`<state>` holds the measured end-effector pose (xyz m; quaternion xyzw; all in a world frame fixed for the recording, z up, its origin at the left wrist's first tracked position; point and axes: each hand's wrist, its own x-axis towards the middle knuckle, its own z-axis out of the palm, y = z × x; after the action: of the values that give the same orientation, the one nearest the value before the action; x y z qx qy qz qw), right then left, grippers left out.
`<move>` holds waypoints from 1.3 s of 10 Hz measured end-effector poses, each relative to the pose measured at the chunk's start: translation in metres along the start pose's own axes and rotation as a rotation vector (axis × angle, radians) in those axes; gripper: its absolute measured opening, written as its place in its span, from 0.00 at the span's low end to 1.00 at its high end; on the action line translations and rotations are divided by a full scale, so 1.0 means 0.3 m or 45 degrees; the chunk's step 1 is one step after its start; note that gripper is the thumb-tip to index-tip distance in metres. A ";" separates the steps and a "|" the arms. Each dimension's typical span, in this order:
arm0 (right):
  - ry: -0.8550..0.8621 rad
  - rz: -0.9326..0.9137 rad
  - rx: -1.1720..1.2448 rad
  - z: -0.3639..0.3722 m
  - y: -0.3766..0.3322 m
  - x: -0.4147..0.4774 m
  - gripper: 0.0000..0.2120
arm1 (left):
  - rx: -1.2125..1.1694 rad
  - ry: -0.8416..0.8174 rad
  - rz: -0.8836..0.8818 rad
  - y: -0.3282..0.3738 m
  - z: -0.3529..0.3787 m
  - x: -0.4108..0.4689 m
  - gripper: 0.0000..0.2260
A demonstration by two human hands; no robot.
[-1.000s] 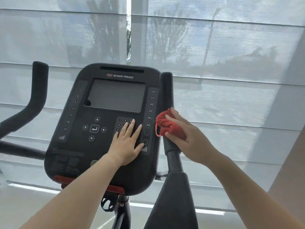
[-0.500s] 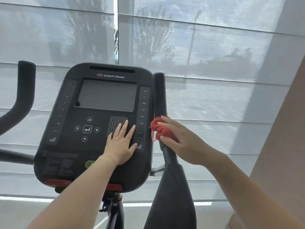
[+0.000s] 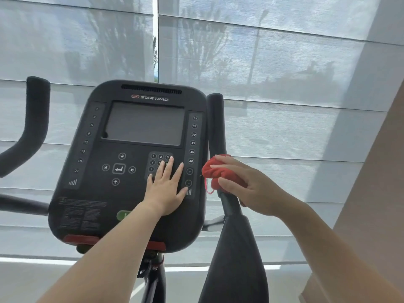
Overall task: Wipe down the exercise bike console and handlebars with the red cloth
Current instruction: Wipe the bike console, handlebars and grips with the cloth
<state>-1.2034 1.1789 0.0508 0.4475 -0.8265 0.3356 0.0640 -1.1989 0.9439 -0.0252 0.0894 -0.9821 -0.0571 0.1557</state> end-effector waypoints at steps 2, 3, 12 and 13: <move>0.192 0.082 -0.028 0.048 -0.027 -0.004 0.20 | -0.022 -0.013 0.005 -0.005 -0.007 -0.003 0.30; 0.215 0.123 -0.121 0.057 -0.043 -0.019 0.23 | -0.025 -0.010 0.007 -0.005 -0.006 -0.003 0.30; 0.252 0.239 -0.277 0.033 -0.106 -0.027 0.32 | -0.015 -0.001 0.014 -0.012 -0.004 0.006 0.30; 0.235 0.223 -0.285 0.033 -0.108 -0.016 0.31 | -0.006 0.003 0.015 -0.012 -0.002 0.006 0.31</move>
<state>-1.1733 1.1640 0.0574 0.3311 -0.8852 0.2854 0.1595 -1.1996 0.9400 -0.0246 0.0833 -0.9823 -0.0584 0.1573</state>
